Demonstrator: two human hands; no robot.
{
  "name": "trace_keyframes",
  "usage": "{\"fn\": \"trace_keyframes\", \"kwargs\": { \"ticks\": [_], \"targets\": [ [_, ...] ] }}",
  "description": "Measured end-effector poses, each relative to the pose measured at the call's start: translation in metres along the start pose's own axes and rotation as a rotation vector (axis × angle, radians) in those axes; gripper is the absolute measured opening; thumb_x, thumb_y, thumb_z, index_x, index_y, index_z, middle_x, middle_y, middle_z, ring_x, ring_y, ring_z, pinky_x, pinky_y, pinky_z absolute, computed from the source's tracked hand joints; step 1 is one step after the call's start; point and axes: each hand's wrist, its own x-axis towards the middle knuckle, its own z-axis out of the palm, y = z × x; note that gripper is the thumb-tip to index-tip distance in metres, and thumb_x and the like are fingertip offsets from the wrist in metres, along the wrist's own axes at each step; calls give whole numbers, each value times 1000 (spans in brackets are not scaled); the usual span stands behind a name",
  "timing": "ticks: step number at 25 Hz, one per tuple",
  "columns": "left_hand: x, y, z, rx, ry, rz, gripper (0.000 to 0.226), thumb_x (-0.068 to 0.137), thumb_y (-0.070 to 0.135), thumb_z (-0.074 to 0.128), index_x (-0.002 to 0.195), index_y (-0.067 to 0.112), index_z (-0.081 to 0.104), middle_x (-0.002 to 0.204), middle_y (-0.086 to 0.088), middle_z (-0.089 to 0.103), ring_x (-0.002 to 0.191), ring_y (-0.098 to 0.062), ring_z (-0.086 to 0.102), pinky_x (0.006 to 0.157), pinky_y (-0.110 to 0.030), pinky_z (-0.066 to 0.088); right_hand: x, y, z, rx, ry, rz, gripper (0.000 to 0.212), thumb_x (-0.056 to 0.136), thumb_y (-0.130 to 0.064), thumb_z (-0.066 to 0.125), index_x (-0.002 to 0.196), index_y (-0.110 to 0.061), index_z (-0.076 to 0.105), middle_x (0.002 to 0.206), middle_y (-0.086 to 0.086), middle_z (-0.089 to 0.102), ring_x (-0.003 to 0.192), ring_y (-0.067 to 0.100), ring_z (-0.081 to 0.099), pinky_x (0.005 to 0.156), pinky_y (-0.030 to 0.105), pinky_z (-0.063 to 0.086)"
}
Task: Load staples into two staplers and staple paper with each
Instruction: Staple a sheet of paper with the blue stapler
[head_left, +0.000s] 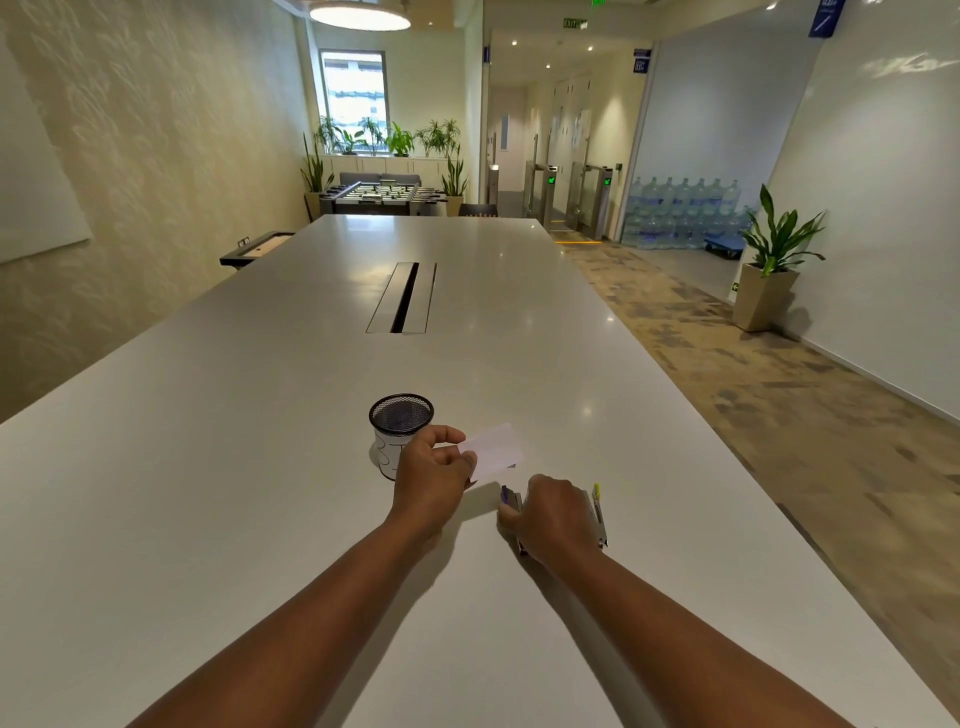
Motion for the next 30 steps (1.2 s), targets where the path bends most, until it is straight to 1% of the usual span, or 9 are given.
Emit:
{"fn": "trace_keyframes", "kwargs": {
  "ticks": [7,10,12,14,17,20,23,26,30],
  "targets": [
    [-1,5,0,-34,-18,14,20,91,-1,65,102,15,60,86,-5,74,77,-20,69,82,-42,61,-3,5,1,75,26,43,52,84,-68,59,78,-17,53,73,-3,57,81,26,63,64,35,43],
    [-4,14,-4,-59,-48,28,25,90,-3,65,107,14,61,90,-11,73,81,-20,69,72,-31,61,-7,8,-23,224,151,-60,60,85,-54,70,134,-25,53,120,-7,59,96,19,65,79,35,54],
    [-8,21,-6,-80,-92,30,27,89,-5,65,108,14,63,99,-11,73,89,-20,71,70,-27,61,-8,7,-42,314,217,-241,66,86,-36,76,145,-31,47,135,-13,48,92,11,64,75,30,56],
    [-11,28,-6,-107,-143,5,26,88,-7,66,106,12,66,109,-10,71,96,-24,72,73,-30,61,-5,8,-56,357,264,-404,49,87,-24,76,132,-31,61,138,-13,49,100,7,62,74,27,57],
    [-19,39,-7,-149,-211,-59,19,91,-4,64,104,8,70,105,-12,72,82,-20,73,73,-29,61,-7,11,-66,507,260,-447,16,89,-18,74,102,-27,75,117,-14,68,105,6,62,78,26,51],
    [-30,49,-8,15,-218,-9,15,99,16,60,101,15,75,96,-9,73,69,-13,64,68,-25,54,-13,7,-77,699,137,-327,11,93,-16,71,93,-26,76,91,-13,74,87,3,66,72,25,51],
    [-40,52,-8,120,-237,74,31,101,43,53,102,20,75,90,3,72,74,-10,57,67,-22,45,-20,2,-83,821,61,-271,17,94,-11,67,100,-26,73,89,-5,73,83,10,66,74,31,54],
    [-45,52,-10,40,-288,133,11,94,19,69,105,19,71,91,-6,76,85,-18,67,73,-23,53,-26,-3,-90,949,41,-222,25,93,-8,66,105,-30,62,87,8,68,76,20,65,69,37,56],
    [-46,54,-9,37,-196,161,25,91,6,68,107,22,59,82,-12,72,79,-20,71,75,-35,59,-32,-8,-102,1079,23,-204,16,94,3,59,94,-11,65,82,4,67,71,17,63,62,28,54]
  ]
}}
